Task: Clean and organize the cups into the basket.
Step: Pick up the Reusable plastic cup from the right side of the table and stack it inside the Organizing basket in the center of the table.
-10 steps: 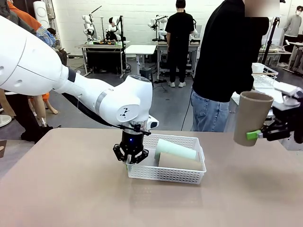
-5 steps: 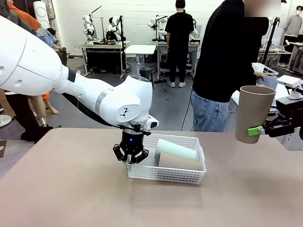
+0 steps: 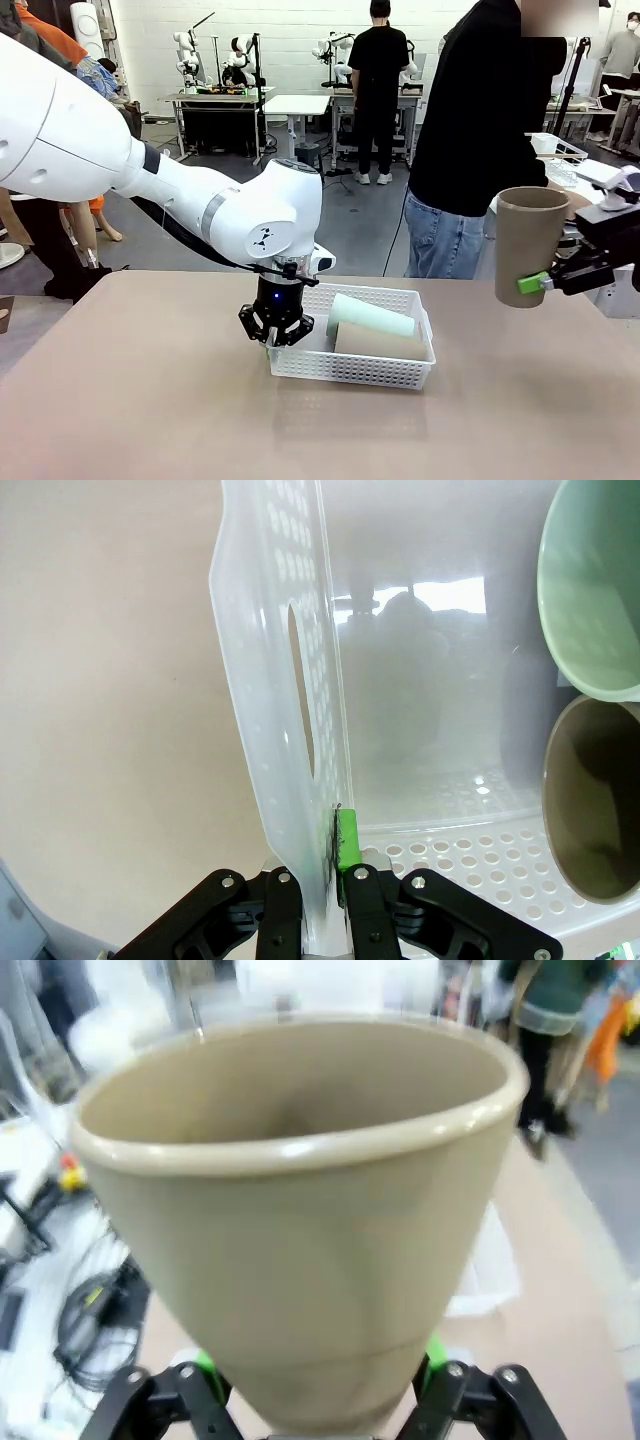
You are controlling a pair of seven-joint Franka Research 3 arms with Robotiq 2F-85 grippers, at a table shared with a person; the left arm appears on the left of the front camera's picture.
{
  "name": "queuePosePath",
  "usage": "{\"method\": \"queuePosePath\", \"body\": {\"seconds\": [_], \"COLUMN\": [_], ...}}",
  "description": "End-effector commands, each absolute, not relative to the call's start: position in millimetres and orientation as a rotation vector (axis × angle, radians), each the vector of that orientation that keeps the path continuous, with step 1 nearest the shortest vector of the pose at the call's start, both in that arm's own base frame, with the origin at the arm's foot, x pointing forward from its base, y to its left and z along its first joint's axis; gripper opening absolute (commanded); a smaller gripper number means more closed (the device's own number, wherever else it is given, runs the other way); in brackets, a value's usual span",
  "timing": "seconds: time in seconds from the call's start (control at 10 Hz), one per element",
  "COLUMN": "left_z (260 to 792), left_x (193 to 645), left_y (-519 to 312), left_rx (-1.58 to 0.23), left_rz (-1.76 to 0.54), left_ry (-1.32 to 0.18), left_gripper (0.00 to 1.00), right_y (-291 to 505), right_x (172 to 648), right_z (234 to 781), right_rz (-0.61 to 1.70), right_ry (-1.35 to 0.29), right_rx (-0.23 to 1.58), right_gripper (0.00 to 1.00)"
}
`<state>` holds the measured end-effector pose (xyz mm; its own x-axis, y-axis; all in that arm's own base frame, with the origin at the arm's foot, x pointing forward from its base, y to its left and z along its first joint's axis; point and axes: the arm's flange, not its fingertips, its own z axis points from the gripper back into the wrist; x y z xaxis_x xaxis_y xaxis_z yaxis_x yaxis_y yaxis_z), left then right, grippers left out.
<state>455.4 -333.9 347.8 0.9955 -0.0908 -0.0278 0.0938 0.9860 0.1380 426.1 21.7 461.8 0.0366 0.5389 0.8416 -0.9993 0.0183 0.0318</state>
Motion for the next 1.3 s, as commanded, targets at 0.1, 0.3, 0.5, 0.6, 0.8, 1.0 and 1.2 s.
{"method": "queuePosePath", "body": {"seconds": [0.1,0.3,0.5,0.6,0.8,1.0,1.2], "left_z": [342.6,342.6,342.6,342.6,342.6,342.6,342.6], "left_x": [452.4,452.4,452.4,452.4,452.4,452.4,452.4], "left_y": [-334.3,-334.3,-334.3,-334.3,-334.3,-334.3,-334.3], "left_rx": [0.149,0.149,0.149,0.149,0.149,0.149,0.149], "left_rz": [-0.101,-0.101,-0.101,-0.101,-0.101,-0.101,-0.101], "left_ry": [0.029,0.029,0.029,0.029,0.029,0.029,0.029], "left_gripper": [0.00,0.00,0.00,0.00,0.00,0.00,0.00], "right_y": [118.6,151.3,178.9,189.8,211.3,224.1,232.5], "right_x": [422.2,437.8,453.9,458.5,465.0,473.2,484.3], "right_z": [510.2,508.5,504.0,501.7,492.3,480.9,463.9], "right_rz": [1.487,1.465,1.439,1.465,1.536,1.558,1.580], "right_ry": [-0.317,-0.097,0.057,0.053,0.054,0.070,0.095], "right_rx": [0.443,0.316,0.240,0.252,0.286,0.268,0.264], "right_gripper": [0.80,0.80,0.80,0.80,0.80,0.80,0.80]}}
